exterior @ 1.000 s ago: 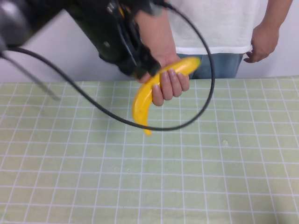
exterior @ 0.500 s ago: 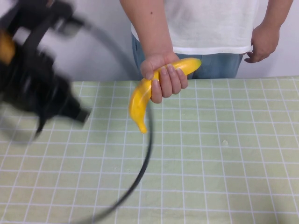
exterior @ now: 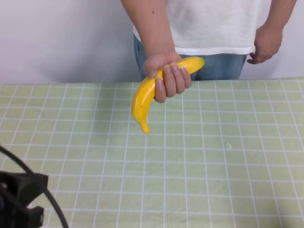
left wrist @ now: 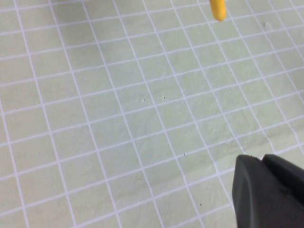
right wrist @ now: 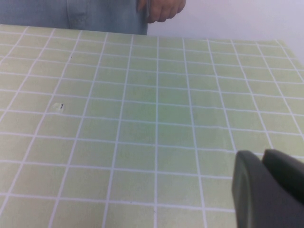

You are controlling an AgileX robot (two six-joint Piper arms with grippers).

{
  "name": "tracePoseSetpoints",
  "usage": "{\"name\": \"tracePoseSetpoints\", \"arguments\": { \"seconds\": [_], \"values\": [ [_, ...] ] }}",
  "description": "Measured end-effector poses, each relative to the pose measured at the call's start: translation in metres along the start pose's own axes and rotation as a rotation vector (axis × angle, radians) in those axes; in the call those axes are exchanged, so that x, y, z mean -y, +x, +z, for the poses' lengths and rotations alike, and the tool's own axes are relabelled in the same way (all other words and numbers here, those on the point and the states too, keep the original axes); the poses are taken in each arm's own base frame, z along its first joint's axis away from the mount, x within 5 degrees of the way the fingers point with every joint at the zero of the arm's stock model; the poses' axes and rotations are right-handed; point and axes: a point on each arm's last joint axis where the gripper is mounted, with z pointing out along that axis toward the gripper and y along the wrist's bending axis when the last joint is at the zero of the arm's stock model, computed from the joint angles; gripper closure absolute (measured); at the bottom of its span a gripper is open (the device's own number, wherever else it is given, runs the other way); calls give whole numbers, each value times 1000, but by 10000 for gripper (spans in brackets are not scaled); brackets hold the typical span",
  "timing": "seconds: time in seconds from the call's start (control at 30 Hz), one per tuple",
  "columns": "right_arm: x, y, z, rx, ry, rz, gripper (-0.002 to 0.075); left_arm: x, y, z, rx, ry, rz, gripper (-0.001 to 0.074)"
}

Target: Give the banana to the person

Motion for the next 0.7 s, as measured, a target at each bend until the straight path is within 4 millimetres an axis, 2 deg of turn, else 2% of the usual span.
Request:
{"name": "tracePoseSetpoints", "arguments": {
  "seconds": [0.4, 0.57, 0.7],
  "values": [
    [0, 0, 0, 0, 0, 0, 733, -8, 7, -1, -44, -77, 66, 737],
    [0, 0, 0, 0, 0, 0, 734, -10, 3, -1, 68, -98, 112, 737],
    [0, 0, 0, 0, 0, 0, 733, -16, 13, -3, 256, -114, 137, 738]
  ]
}}
